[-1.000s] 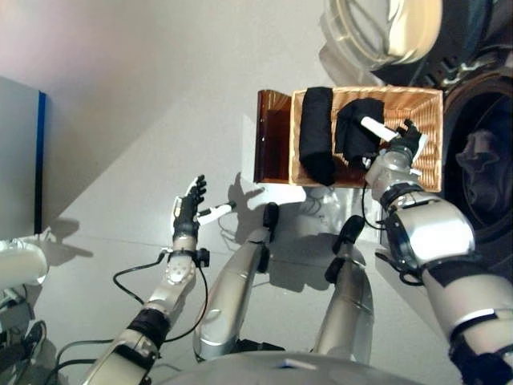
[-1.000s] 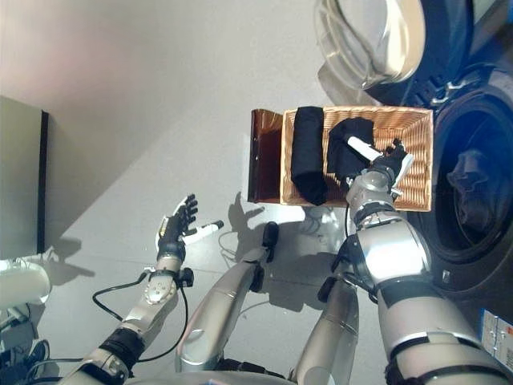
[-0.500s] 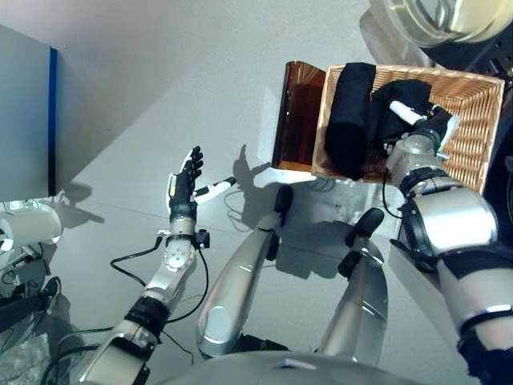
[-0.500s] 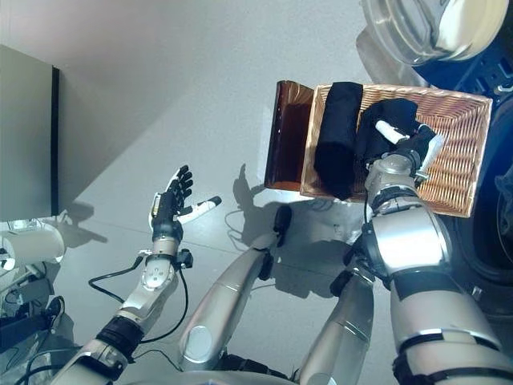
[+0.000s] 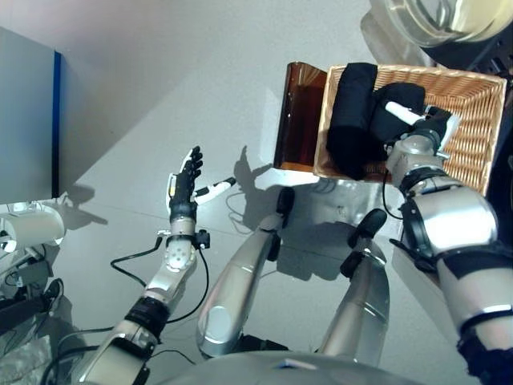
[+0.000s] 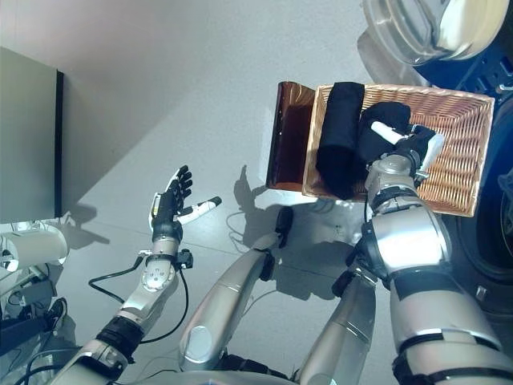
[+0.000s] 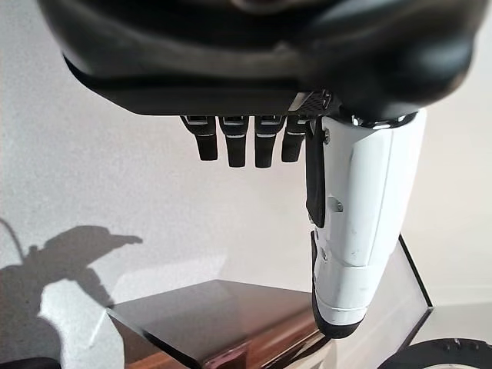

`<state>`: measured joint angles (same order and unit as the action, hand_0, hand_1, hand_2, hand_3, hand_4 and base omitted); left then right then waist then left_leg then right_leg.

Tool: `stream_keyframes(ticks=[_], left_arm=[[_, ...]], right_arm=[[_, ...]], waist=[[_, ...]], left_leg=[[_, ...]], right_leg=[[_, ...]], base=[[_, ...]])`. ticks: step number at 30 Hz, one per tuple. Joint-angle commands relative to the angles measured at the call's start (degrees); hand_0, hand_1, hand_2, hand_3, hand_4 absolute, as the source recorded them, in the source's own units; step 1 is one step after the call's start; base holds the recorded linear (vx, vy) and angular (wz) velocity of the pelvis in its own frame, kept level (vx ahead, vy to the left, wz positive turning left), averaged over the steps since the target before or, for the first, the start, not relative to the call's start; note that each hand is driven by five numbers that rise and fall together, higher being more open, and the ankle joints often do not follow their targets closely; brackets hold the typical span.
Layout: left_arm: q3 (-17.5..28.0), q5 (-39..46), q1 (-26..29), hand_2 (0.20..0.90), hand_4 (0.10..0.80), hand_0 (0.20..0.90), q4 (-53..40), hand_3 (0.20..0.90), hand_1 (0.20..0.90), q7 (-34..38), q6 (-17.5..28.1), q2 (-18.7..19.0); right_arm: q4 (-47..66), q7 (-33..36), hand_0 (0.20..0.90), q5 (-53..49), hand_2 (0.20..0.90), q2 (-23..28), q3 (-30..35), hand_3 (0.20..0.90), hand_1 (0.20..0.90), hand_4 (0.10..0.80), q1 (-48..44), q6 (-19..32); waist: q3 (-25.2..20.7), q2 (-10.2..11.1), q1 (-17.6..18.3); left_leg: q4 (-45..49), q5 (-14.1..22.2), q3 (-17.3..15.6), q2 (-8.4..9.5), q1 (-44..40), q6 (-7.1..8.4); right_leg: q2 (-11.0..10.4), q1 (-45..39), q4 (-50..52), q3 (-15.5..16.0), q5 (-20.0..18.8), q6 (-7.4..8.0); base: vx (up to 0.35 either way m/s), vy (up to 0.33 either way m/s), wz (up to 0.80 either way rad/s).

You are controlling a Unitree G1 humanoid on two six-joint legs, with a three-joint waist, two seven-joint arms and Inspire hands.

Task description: Pick up the clothes and place them into the washing machine

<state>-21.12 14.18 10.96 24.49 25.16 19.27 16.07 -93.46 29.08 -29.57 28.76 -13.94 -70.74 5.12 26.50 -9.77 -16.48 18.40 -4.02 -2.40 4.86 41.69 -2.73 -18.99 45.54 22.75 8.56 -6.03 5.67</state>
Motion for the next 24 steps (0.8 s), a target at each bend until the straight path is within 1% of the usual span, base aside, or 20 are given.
stream_keyframes(ticks=[1,2,3,4,5,6,7,8,9,11,13,14,15,16,17,19,21,22,23,24], left_arm=[[2.4,-1.4,-2.0,0.9,0.8,0.9,-4.7,0.9,0.9,2.8,3.9,1.8],[2.4,-1.4,-2.0,0.9,0.8,0.9,-4.6,0.9,0.9,2.8,4.0,1.9],[2.6,-1.3,-2.2,0.9,0.8,0.9,-3.5,0.9,0.9,3.0,3.7,2.0],[2.6,-1.3,-2.2,0.9,0.8,0.9,-3.4,0.9,0.9,3.0,3.8,2.1],[2.6,-0.9,-2.2,0.9,0.8,0.9,-1.8,0.9,0.9,2.9,3.3,2.0],[2.6,-0.9,-2.2,0.9,0.8,0.9,-1.8,0.9,0.9,2.8,3.4,2.1],[2.7,0.2,-2.8,0.9,0.8,0.9,-0.6,0.9,0.9,2.2,3.4,1.7],[2.6,0.3,-2.9,0.9,0.8,0.9,-0.5,0.9,0.9,2.1,3.5,1.8],[2.6,1.1,-3.3,0.9,0.8,0.9,0.7,0.9,0.9,1.0,3.3,1.8],[2.2,1.6,-3.9,0.9,0.8,0.9,1.9,0.9,0.9,0.1,3.4,1.8],[2.2,2.1,-4.4,0.9,0.8,0.9,3.1,0.9,0.9,-0.7,3.4,1.2],[2.1,2.4,-4.7,0.9,0.8,0.9,3.3,0.9,0.9,-1.1,3.4,1.4],[2.0,2.5,-4.9,0.9,0.8,0.9,4.1,0.9,0.9,-1.5,3.4,1.2],[1.8,2.9,-5.3,0.9,0.8,0.9,5.1,0.9,0.9,-1.8,3.4,0.8],[1.2,3.3,-5.6,0.9,0.8,0.9,6.9,0.9,0.9,-2.7,3.2,0.0],[0.6,4.4,-6.0,0.9,0.8,0.9,8.8,0.9,0.9,-3.9,3.2,-1.1],[0.0,4.9,-6.7,0.9,0.8,0.9,8.8,0.9,0.9,-5.1,3.3,-1.7],[-0.1,4.9,-6.8,0.9,0.8,0.9,8.8,0.9,0.9,-5.1,3.3,-1.7],[-0.7,5.0,-7.2,0.9,0.8,0.9,9.5,0.9,0.9,-6.2,3.3,-2.1],[-0.8,5.1,-7.3,0.9,0.8,0.9,9.6,0.9,0.9,-6.3,3.4,-2.0]], right_arm=[[3.7,3.4,0.2,1.2,0.2,6.1,-3.4,0.2,0.2,0.3,-2.3,2.4],[3.8,3.4,0.2,1.2,0.2,6.0,-3.3,0.2,0.2,0.3,-2.2,2.4],[4.9,3.7,0.2,-1.0,0.2,6.0,-2.2,0.2,0.2,0.3,-1.5,3.3],[5.0,3.7,0.2,-1.1,0.2,6.0,-2.1,0.2,0.2,0.3,-1.4,3.3],[6.9,3.2,0.2,-4.1,0.2,5.4,-0.3,0.2,0.2,0.3,0.4,4.6],[7.1,3.2,0.2,-4.2,0.2,5.3,-0.2,0.2,0.2,0.3,0.7,4.7],[9.9,2.3,0.2,-7.6,0.2,4.7,1.7,0.2,0.2,0.3,3.2,6.7],[10.2,2.4,0.2,-7.6,0.2,4.6,1.8,0.2,0.2,0.3,3.6,6.7],[12.9,1.6,0.2,-10.8,0.2,4.5,3.6,0.2,0.2,0.3,5.7,8.9],[14.3,1.1,0.2,-15.1,0.2,4.2,6.9,0.2,0.2,0.3,8.4,10.9],[16.5,-0.2,0.2,-20.3,0.2,2.9,10.7,0.2,0.2,0.3,11.4,13.4],[17.6,-0.8,0.2,-22.1,0.2,2.4,12.1,0.2,0.2,0.3,13.2,14.3],[19.4,-1.7,0.2,-24.8,0.2,1.1,14.0,0.2,0.2,0.3,15.1,15.7],[20.7,-2.4,0.2,-26.8,0.2,-0.2,15.7,0.2,0.2,0.3,16.7,16.9],[22.0,-4.2,0.2,-30.4,0.2,-2.4,17.9,0.2,0.2,0.3,18.9,18.9],[24.1,-6.2,0.2,-34.7,0.2,-5.6,21.1,0.2,0.2,0.3,21.9,21.2],[25.0,-8.3,0.2,-38.1,0.2,-8.0,23.2,0.2,0.2,0.3,24.0,22.3],[25.1,-8.4,0.2,-38.3,0.2,-8.0,23.3,0.2,0.2,0.3,24.3,22.4],[25.5,-10.4,0.2,-41.8,0.2,-10.2,25.3,0.2,0.2,0.3,25.8,23.6],[25.5,-10.6,0.2,-42.0,0.2,-10.3,25.3,0.2,0.2,0.3,26.0,23.7]], waist=[[-1.1,-3.6,0.0],[-1.1,-3.5,-0.1],[-1.3,-3.0,0.5],[-1.3,-2.9,0.5],[-1.6,-2.3,1.2],[-1.6,-2.2,1.2],[-2.0,-1.8,2.0],[-2.0,-1.7,2.0],[-2.4,-1.7,2.9],[-2.9,-1.9,3.7],[-3.6,-2.6,4.4],[-3.7,-3.0,4.6],[-4.1,-3.3,5.0],[-4.8,-3.5,5.2],[-5.2,-4.4,5.5],[-6.0,-5.4,5.8],[-6.6,-6.3,5.7],[-6.7,-6.3,5.7],[-7.4,-7.3,5.7],[-7.4,-7.3,5.7]], left_leg=[[2.3,4.9,-1.1,-0.96,3.3,4.66],[2.2,4.8,-1.1,-0.96,3.2,4.66],[1.9,4.8,-1.4,-1.2,2.3,4.7],[1.8,4.8,-1.4,-1.21,2.1,4.71],[1.3,4.9,-1.7,-1.54,1.1,4.72],[1.2,4.8,-1.7,-1.56,0.9,4.72],[0.8,4.9,-2.1,-1.73,-0.1,4.66],[0.7,4.9,-2.1,-1.75,-0.3,4.66],[0.0,4.8,-2.5,-1.88,-1.4,4.67],[-0.8,4.7,-2.7,-1.88,-2.8,4.66],[-1.9,4.6,-3.0,-1.96,-4.5,4.62],[-2.6,2.9,-3.6,-2.06,-4.8,4.19],[-3.2,2.8,-3.7,-1.99,-6.0,4.18],[-3.7,4.1,-3.3,-1.74,-7.4,4.49],[-4.4,2.6,-4.2,-1.82,-8.0,4.04],[-4.9,2.7,-4.5,-1.68,-9.4,3.94],[-5.3,2.7,-4.5,-1.65,-10.5,3.82],[-5.3,2.7,-4.4,-1.64,-10.6,3.82],[-5.7,2.7,-4.5,-1.36,-11.4,3.76],[-5.8,2.7,-4.4,-1.35,-11.5,3.76]], right_leg=[[1.5,-2.2,5.3,-0.7,10.3,-2.27],[1.5,-2.3,5.2,-0.7,10.3,-2.27],[1.9,-3.0,4.6,-1.0,10.1,-2.27],[1.9,-3.1,4.5,-1.0,10.0,-2.27],[2.3,-4.2,3.7,-1.3,9.9,-2.17],[2.3,-4.4,3.6,-1.2,9.8,-2.17],[2.6,-5.4,2.4,-1.6,9.3,-2.04],[2.7,-5.7,2.2,-1.6,9.2,-2.03],[2.9,-7.0,1.0,-1.7,8.9,-1.81],[3.0,-8.5,-0.5,-1.8,8.4,-1.56],[3.0,-10.0,-1.8,-1.9,8.1,-1.22],[2.9,-10.3,-2.5,-1.5,6.4,-1.55],[3.0,-11.3,-3.2,-1.5,6.3,-1.39],[3.1,-12.6,-3.7,-2.2,7.4,-0.8],[3.0,-13.1,-4.7,-1.6,5.8,-0.96],[2.9,-14.3,-5.4,-1.9,5.7,-0.65],[2.6,-15.3,-5.7,-1.8,5.7,-0.45],[2.6,-15.4,-5.8,-1.7,5.7,-0.44],[2.5,-16.1,-5.9,-1.8,5.9,-0.37],[2.5,-16.2,-6.0,-1.7,5.9,-0.36]], base=[[0.0,0.0,0.0],[0.0,0.0,0.0],[0.0,0.0,0.0],[0.032,-0.018,-0.03],[0.018,-0.012,-0.03],[0.037,-0.015,-0.04],[0.021,-0.003,-0.07],[0.029,-0.016,-0.12],[0.023,-0.001,-0.21],[0.033,0.007,-0.28],[-0.002,0.018,-0.28],[-0.037,0.041,-0.18],[0.062,0.039,-0.15],[0.088,0.049,-0.16],[0.088,0.046,-0.24],[0.032,0.043,-0.32],[0.044,0.012,-0.2],[0.052,0.017,-0.06],[0.041,0.016,-0.03],[0.057,0.031,-0.02]])
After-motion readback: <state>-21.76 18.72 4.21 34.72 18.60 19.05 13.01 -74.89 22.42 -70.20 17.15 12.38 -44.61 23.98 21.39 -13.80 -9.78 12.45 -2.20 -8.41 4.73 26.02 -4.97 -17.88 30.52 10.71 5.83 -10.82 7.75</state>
